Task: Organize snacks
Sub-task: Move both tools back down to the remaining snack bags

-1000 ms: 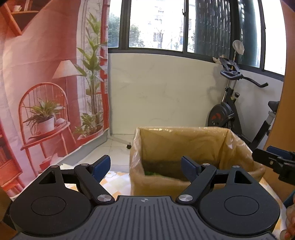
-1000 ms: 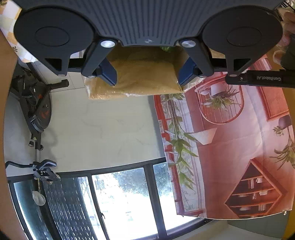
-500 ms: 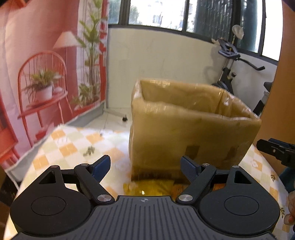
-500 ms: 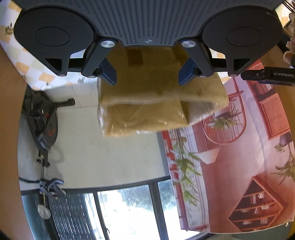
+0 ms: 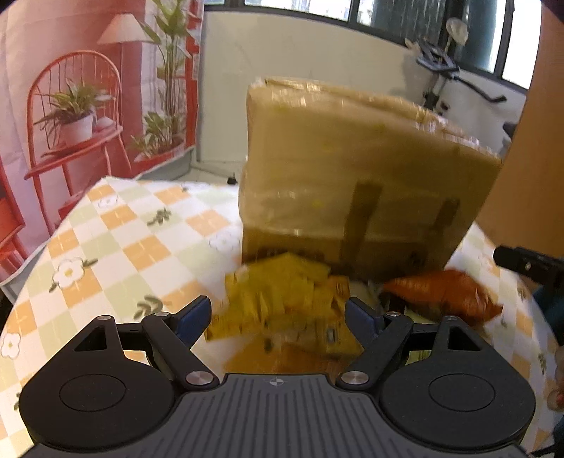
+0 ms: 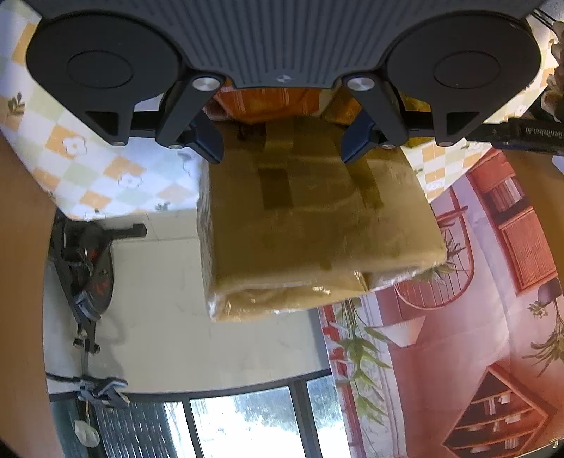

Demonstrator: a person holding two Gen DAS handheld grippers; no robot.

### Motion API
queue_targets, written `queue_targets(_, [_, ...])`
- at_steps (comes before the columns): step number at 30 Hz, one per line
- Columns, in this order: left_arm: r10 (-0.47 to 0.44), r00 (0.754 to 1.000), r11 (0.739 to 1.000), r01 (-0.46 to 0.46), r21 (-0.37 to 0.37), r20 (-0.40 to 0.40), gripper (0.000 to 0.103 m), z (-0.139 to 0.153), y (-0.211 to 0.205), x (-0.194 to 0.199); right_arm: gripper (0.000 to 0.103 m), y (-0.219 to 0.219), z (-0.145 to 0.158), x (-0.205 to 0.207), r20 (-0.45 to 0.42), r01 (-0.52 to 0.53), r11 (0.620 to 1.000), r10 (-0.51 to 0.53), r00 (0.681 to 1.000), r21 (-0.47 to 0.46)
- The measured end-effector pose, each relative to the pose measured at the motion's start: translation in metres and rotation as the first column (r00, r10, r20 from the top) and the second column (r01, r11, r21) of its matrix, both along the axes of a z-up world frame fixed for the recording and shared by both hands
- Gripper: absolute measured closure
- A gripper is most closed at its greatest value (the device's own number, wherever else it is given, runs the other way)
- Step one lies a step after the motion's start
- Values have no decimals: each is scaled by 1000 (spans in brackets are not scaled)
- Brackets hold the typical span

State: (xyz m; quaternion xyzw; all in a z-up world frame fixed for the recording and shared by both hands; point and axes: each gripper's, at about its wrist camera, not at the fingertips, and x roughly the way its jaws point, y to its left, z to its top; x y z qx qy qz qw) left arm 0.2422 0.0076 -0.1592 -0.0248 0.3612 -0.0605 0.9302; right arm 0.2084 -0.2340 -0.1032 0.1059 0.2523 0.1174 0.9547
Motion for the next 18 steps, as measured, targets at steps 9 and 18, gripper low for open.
queue_targets(9, [-38, 997, 999, 35, -36, -69, 18, -18, -2, -8, 23, 4, -9, -21, -38, -13, 1000, 13, 999, 19])
queue_targets(18, [-62, 993, 997, 56, -57, -103, 19, -28, -5, -16, 21, 9, -25, -36, -107, -12, 1000, 14, 994, 18])
